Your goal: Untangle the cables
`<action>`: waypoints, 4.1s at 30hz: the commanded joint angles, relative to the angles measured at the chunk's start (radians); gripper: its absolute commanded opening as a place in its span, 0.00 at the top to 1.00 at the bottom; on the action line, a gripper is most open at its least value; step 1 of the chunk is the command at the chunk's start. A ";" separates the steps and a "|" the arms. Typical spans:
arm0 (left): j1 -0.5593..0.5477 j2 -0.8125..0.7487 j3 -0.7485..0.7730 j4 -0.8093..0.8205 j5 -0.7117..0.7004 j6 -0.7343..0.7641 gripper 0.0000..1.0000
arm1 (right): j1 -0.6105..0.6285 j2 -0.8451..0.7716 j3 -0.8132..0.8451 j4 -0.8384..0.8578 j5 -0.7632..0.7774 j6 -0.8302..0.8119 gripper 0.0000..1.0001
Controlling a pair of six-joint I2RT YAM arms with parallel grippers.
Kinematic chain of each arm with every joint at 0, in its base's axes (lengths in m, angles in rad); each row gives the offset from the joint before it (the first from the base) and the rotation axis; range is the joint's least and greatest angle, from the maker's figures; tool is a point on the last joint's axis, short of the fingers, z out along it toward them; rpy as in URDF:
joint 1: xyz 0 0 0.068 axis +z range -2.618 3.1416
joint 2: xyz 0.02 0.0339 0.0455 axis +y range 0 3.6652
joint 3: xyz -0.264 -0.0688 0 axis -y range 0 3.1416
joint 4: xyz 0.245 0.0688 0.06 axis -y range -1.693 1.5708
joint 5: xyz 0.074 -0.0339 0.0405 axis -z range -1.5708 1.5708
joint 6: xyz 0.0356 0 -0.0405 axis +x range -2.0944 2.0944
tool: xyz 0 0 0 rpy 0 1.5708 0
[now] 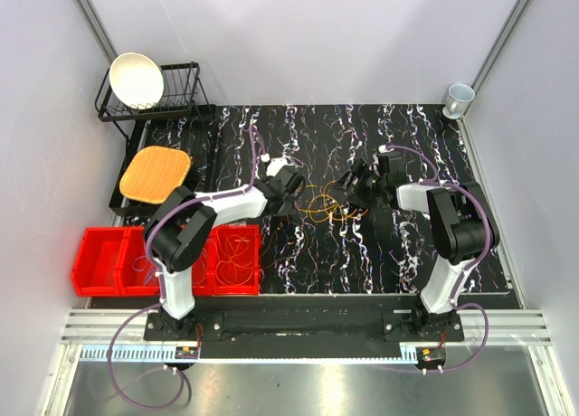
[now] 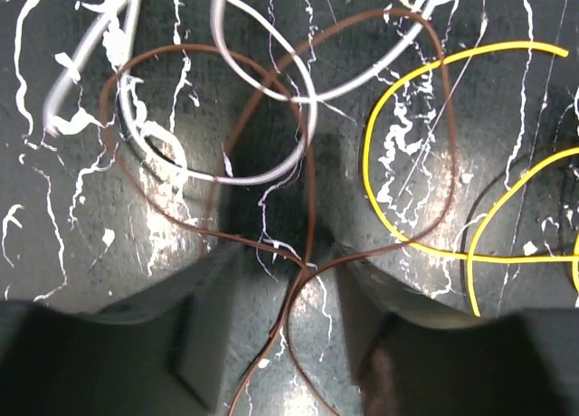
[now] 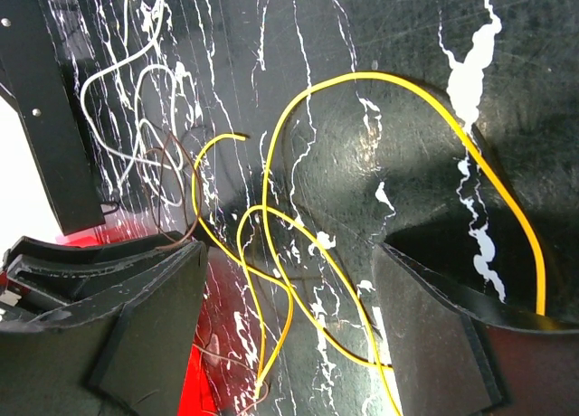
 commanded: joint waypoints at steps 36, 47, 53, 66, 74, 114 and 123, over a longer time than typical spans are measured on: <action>-0.050 -0.658 0.269 -0.069 0.474 0.247 1.00 | 0.008 0.042 0.038 0.012 -0.007 0.002 0.21; -0.050 -0.692 0.197 -0.052 0.470 0.281 1.00 | 0.008 -0.101 -0.138 0.450 -0.187 0.106 0.18; -0.047 -0.702 0.203 -0.127 0.386 0.284 1.00 | 0.008 -0.187 -0.288 0.915 -0.317 0.251 0.14; -0.047 -0.733 0.137 -0.097 0.409 0.246 1.00 | 0.013 -0.197 -0.341 1.376 -0.472 0.444 0.10; -0.047 -0.728 0.116 -0.074 0.436 0.225 1.00 | 0.066 -0.194 -0.311 1.366 -0.501 0.426 0.09; -0.043 -1.031 0.324 -0.253 -0.062 0.309 1.00 | 0.053 -0.105 -0.163 0.558 -0.245 0.143 1.00; -0.043 -1.064 0.406 -0.398 -0.219 0.360 1.00 | 0.040 -0.094 -0.153 0.512 -0.230 0.129 1.00</action>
